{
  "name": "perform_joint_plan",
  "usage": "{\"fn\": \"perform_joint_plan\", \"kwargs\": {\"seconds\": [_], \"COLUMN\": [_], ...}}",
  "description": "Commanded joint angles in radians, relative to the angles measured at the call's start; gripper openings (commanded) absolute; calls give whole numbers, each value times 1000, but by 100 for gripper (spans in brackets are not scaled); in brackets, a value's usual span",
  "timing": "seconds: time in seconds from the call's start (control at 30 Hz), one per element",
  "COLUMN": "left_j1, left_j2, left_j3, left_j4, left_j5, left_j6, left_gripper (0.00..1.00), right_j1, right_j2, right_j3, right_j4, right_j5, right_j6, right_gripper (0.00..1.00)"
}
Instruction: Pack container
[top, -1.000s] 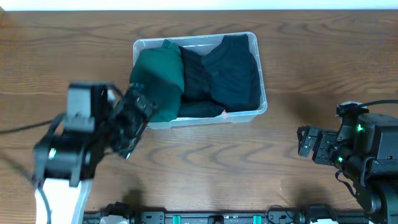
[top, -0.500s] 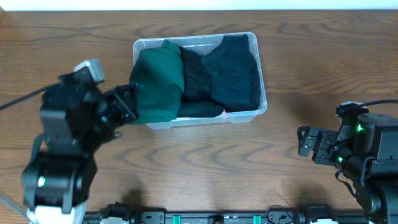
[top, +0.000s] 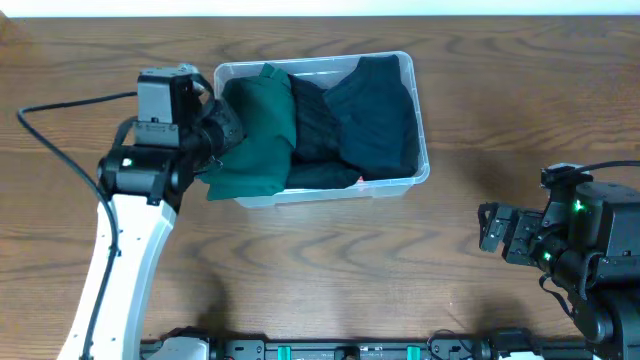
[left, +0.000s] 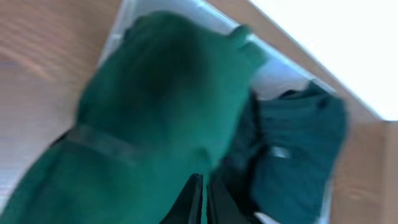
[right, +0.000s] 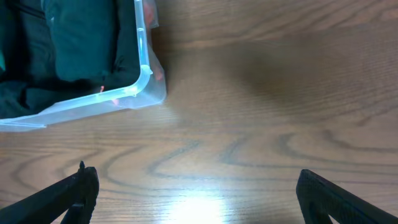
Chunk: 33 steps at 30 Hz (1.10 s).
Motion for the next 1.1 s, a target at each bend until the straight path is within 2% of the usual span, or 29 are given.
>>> {"fn": "perform_joint_plan", "kwargs": {"seconds": [0.0, 0.17, 0.3, 0.47, 0.63, 1.07], "left_j1": [0, 0, -4, -48, -105, -113], "left_j2": [22, 53, 107, 189, 269, 428], "left_j3": [-6, -6, -6, -6, -6, -6], "left_j4": [-37, -116, -170, -175, -168, -180], "left_j5": [-79, -83, -81, -82, -160, -182], "left_j6": [92, 158, 165, 203, 201, 175], "left_gripper": [6, 6, 6, 6, 6, 6], "right_j1": [-7, -7, -7, -7, -7, -7], "right_j2": [-2, -2, -2, -2, -2, -2], "right_j3": [-3, -3, -3, -3, -3, -3], "right_j4": [-1, -1, -1, -1, -1, -1], "right_j5": [3, 3, 3, 3, 3, 4], "right_j6": [-13, -13, -13, -13, -13, -13], "right_gripper": [99, 99, 99, 99, 99, 99]}}
